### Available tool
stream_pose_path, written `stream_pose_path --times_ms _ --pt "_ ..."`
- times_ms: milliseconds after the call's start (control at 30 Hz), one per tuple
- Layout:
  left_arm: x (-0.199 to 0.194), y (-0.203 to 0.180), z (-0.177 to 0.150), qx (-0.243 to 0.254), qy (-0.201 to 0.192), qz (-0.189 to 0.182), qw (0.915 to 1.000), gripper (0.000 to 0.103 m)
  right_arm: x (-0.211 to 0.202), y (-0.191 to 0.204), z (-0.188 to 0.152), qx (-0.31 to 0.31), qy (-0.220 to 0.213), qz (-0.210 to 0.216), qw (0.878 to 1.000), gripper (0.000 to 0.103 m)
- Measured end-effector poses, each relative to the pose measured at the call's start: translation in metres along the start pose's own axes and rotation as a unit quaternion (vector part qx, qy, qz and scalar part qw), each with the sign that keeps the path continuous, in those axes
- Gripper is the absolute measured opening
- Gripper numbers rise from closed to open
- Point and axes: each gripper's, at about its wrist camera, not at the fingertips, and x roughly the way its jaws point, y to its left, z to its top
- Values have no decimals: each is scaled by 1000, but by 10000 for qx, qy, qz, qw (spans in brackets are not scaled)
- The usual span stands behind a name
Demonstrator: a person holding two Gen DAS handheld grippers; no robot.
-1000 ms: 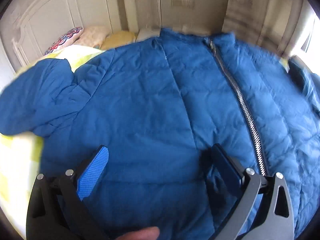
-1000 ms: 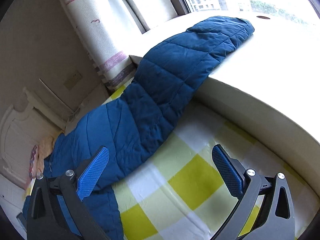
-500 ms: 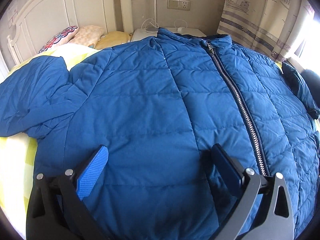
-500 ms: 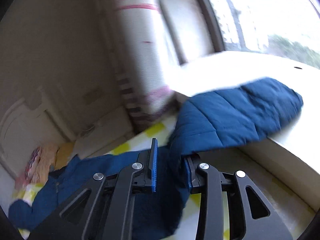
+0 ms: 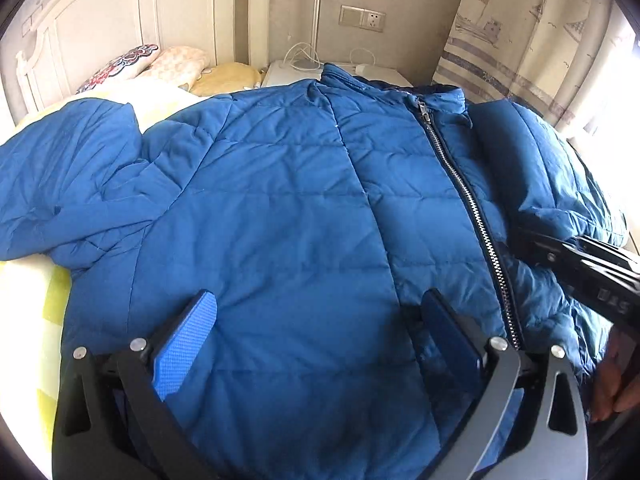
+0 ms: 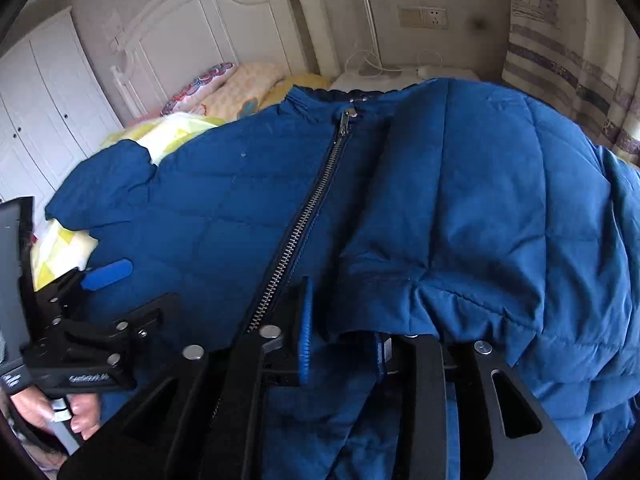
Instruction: Fold large clothes
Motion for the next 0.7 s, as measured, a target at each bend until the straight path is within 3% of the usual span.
stream_pose_path --times_ms 33,67,100,133,233,333,467,533,600,633,667,700 --pt "0 0 0 6 3 7 10000 101 -7 -3 0 109 59 157 9998 45" --pt "0 0 0 12 7 17 10000 101 -20 -6 1 262 52 390 9989 70" --pt "0 0 0 18 8 24 10000 101 -42 -13 -3 424 -92 483 9979 87" --pt "0 -1 0 25 10 29 10000 101 -56 -18 -11 448 -272 486 9974 87" --pt "0 0 0 12 2 9 10000 101 -107 -37 -30 549 -957 101 9938 86" --pt "1 -1 0 55 19 70 10000 101 -142 -100 -43 1623 -1474 -386 9749 85" --pt "1 -3 1 85 32 114 9999 101 -138 -179 -48 2850 -1336 -733 9463 81" --pt "1 -3 1 85 31 111 9999 101 -120 -204 -45 3240 -1035 -548 9388 80" --pt "1 -3 1 86 31 113 9999 101 -109 -206 -37 3308 -1055 -8 9378 64" --pt "1 -3 1 86 31 113 9999 101 -109 -197 -30 3133 -1079 -22 9435 61" --pt "1 -3 1 84 30 111 9999 101 -112 -183 -22 2868 -1203 -67 9504 46" --pt "1 -3 1 76 28 114 9999 101 -118 -163 -11 2552 -1418 -84 9564 40"
